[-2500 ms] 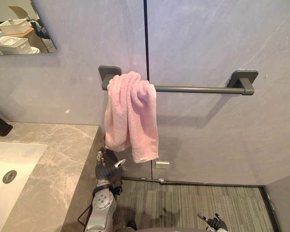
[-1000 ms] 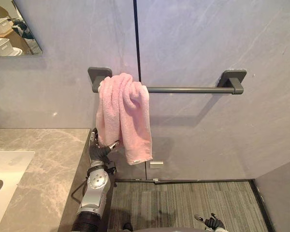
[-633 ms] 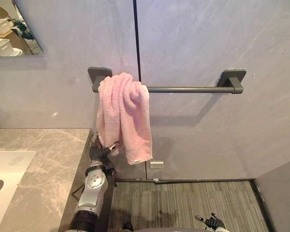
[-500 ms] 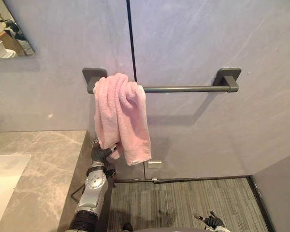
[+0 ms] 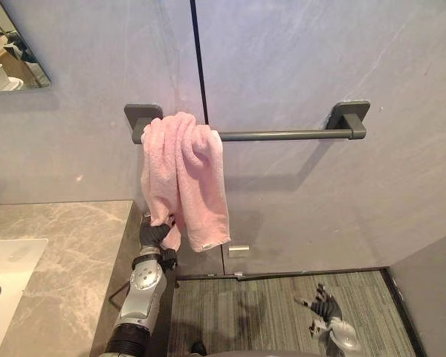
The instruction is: Organize washtable
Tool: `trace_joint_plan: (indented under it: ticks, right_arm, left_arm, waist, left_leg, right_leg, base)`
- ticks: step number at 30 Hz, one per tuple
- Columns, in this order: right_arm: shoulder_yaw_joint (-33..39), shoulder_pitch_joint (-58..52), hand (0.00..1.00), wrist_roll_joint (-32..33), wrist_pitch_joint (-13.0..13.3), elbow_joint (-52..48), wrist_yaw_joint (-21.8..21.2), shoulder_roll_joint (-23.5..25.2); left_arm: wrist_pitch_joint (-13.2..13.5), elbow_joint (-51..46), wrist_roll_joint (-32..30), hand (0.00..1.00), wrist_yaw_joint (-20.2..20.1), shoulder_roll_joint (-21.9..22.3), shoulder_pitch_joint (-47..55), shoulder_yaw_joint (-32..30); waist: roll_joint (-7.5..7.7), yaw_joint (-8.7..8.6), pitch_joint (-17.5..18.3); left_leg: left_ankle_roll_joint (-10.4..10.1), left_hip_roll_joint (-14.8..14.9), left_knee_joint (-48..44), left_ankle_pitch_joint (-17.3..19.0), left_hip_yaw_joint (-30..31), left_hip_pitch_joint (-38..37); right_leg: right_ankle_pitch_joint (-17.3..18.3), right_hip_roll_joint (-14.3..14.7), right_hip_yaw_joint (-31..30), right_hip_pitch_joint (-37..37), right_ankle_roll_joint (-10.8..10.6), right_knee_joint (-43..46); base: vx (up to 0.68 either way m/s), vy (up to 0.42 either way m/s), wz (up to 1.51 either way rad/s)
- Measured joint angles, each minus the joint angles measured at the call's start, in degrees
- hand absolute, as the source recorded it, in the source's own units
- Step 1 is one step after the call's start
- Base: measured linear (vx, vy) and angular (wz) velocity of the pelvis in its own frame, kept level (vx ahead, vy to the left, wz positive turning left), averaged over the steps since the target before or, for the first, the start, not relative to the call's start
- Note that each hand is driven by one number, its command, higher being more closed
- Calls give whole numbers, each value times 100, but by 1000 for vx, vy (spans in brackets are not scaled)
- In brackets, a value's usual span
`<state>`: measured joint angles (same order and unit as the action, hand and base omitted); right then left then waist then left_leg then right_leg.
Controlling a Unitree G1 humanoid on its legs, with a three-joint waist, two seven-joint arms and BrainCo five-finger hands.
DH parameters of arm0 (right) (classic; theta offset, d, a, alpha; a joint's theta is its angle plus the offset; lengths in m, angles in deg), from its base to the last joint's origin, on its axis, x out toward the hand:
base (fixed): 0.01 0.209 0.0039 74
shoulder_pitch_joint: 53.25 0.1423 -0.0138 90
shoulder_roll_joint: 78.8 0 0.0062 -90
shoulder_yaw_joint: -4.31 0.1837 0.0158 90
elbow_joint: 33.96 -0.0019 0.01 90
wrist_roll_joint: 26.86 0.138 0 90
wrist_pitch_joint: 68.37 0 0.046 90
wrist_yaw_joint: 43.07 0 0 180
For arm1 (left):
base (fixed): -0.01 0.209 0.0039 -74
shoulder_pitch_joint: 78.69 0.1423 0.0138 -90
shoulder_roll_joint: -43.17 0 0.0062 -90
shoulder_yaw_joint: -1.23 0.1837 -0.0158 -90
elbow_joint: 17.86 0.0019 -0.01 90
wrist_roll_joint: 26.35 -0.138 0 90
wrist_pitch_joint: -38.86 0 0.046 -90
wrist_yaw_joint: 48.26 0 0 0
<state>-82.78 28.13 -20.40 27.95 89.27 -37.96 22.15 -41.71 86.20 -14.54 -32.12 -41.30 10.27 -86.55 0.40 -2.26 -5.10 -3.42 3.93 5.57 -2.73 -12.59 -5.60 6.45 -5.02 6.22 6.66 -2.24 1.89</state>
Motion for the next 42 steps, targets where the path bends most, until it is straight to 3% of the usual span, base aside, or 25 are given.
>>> trace_joint_plan:
  ticks: [9,17,26,30,42]
  right_arm:
    - [-526,-34,0,-163,210,-1297,-297,5]
    - [-1445,-14,0,-189,351,-2631,-489,-96]
    - [-2127,115,0,234,467,-3467,-773,-115]
    - [-2205,205,0,236,471,-3473,-744,-110]
    - [-1784,513,0,-108,469,-3472,-23,-87]
  left_arm:
    - [66,-396,2,100,-114,22,28,18]
    - [112,-753,1,100,-123,222,142,457]
    - [123,-912,67,100,-115,371,141,512]
    - [124,-912,106,100,-110,522,141,513]
    - [127,-913,114,100,-104,752,142,492]
  waist:
    - [-7,-4,-9]
    - [-13,-6,-7]
    - [-19,3,-7]
    - [-27,3,-6]
    - [-162,3,57]
  left_leg:
    - [3,3,-7,-3,7,1]
    - [5,12,-8,-4,95,21]
    - [20,5,-6,-14,210,9]
    - [34,-2,-6,-26,277,11]
    - [54,-3,-7,-51,388,73]
  right_leg:
    - [-21,-1,-30,-8,-13,-1]
    - [-39,1,-137,-80,-42,91]
    - [-40,-5,-122,-90,-44,195]
    - [-39,-8,-71,-95,-45,199]
    - [-40,-4,21,-86,-47,184]
  base:
    - [-5,-1,-1]
    - [-19,-7,-6]
    - [-42,-5,3]
    - [-41,-8,7]
    - [-5,-9,4]
